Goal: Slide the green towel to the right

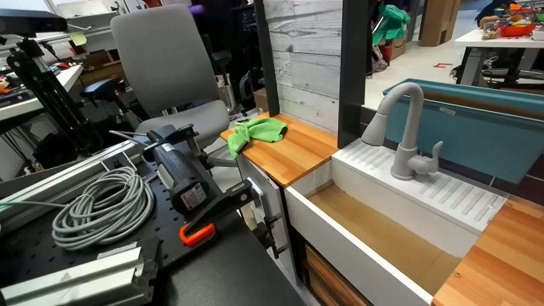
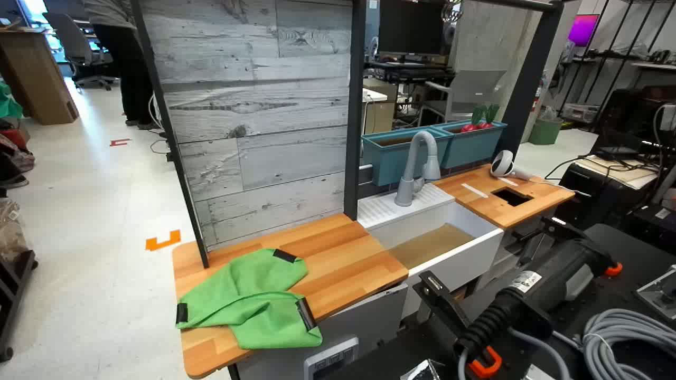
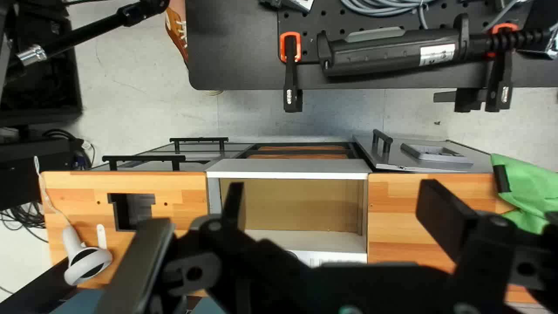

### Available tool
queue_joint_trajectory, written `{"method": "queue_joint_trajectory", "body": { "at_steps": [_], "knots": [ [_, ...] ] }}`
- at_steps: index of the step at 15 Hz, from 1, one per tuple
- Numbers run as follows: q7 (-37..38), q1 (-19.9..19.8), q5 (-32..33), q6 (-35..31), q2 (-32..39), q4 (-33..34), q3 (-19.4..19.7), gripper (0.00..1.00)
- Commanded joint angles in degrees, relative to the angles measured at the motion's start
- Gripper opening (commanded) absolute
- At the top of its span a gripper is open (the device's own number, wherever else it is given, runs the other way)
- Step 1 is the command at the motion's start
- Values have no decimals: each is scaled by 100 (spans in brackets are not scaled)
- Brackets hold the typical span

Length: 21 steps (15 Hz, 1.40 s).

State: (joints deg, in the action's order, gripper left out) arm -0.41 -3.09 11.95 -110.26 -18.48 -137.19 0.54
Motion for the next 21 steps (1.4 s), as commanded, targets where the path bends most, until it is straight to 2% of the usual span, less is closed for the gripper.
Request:
{"method": "queue_joint_trajectory", "body": {
  "at_steps": [1, 9, 11, 15, 21],
  "knots": [
    [7, 29, 6, 11, 2, 9, 25, 100],
    [7, 29, 6, 11, 1, 9, 25, 100],
    [250, 70, 66, -90, 231, 75, -91, 100],
    [929, 278, 145, -744, 957, 160, -451, 100],
    [1878, 963, 410, -1774, 2799, 738, -993, 100]
  ]
}}
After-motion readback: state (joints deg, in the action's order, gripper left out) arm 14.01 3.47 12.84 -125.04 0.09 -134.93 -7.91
